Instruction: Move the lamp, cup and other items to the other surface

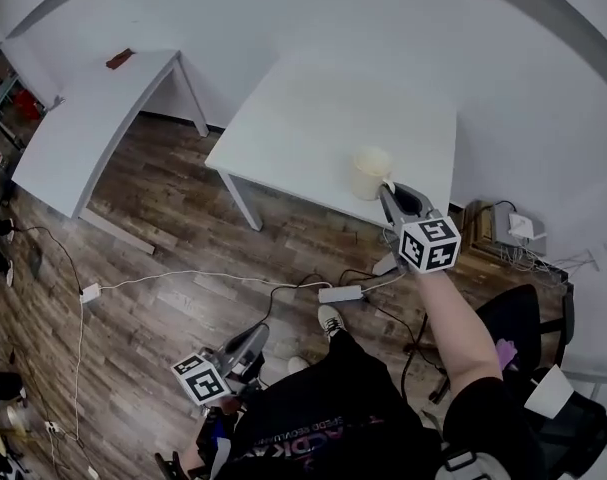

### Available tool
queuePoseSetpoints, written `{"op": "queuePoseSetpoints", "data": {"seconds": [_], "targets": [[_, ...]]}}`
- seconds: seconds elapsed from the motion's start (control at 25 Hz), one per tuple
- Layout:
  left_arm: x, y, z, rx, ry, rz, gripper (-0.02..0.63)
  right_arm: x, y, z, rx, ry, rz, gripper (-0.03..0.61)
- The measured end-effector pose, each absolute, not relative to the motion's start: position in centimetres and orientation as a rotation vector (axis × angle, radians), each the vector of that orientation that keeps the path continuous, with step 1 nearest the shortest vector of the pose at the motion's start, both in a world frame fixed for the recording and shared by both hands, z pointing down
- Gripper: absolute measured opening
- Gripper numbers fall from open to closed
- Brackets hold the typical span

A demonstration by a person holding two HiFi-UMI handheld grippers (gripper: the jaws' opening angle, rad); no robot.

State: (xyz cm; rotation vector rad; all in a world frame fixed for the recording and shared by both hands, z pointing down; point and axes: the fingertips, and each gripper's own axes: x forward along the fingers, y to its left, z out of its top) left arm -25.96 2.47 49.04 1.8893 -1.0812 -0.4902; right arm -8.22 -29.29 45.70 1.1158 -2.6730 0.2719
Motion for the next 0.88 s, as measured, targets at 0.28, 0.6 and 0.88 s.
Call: {"op": "queuePoseSetpoints", "data": {"seconds": [0.28,0.6,0.88], "targets": [[-24.1,4.1,48.5,1.945,-0.986,-0.461,-0.002,-3.3,-23.1,44.3,1.226,-2.668,0.286,0.049],[-20.3,6.5,50.0,1.975,-0.823,-0.370,-0.002,3.4,-16.7,44.8,1.397,-2.596,0.315,0.049],[-17.6,6.8,50.0,1.993,-0.689,-0.314,-0.002,8.1,-12.3,45.4,1.561,-2.513,0.381,0.049]]}}
